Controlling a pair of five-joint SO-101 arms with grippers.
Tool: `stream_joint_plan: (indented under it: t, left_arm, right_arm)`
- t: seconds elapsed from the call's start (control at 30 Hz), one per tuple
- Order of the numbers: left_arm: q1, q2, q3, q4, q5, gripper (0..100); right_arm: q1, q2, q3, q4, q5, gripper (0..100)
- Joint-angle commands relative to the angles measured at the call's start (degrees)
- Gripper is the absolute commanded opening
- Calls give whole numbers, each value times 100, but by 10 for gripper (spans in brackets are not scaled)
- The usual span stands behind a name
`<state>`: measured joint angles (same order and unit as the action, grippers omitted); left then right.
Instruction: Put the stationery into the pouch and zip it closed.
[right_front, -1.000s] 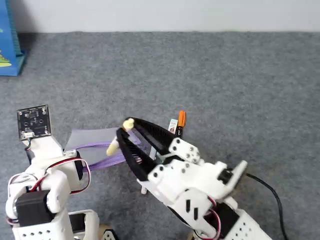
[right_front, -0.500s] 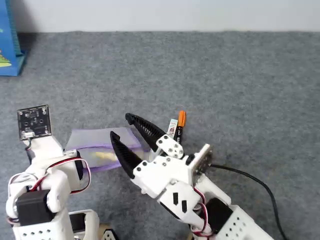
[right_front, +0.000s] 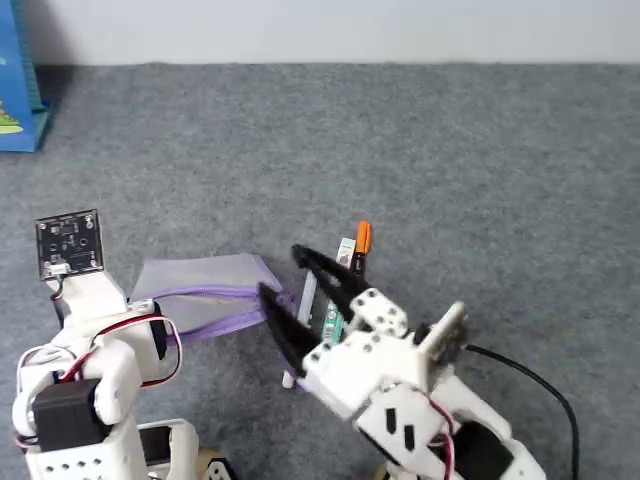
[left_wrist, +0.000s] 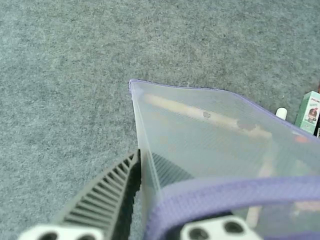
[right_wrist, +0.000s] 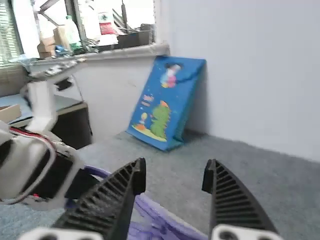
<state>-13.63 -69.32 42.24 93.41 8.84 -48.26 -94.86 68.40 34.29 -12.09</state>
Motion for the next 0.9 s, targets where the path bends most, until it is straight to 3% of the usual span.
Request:
stream_joint_plan:
  t: [0.0, 0.13, 0.3, 0.87]
  left_arm:
    - [9, 114, 4, 26, 70, 13]
    - [9, 114, 4, 26, 70, 13]
    - [9, 114, 4, 26, 70, 13]
    - [0, 123, 4, 26, 70, 13]
  right_arm:
    - [831, 84, -360, 796, -563, 194]
    - [1534, 637, -352, 1596, -914, 194]
    - [1859, 1965, -404, 1771, -932, 194]
    - [2993, 7363, -2470, 444, -923, 194]
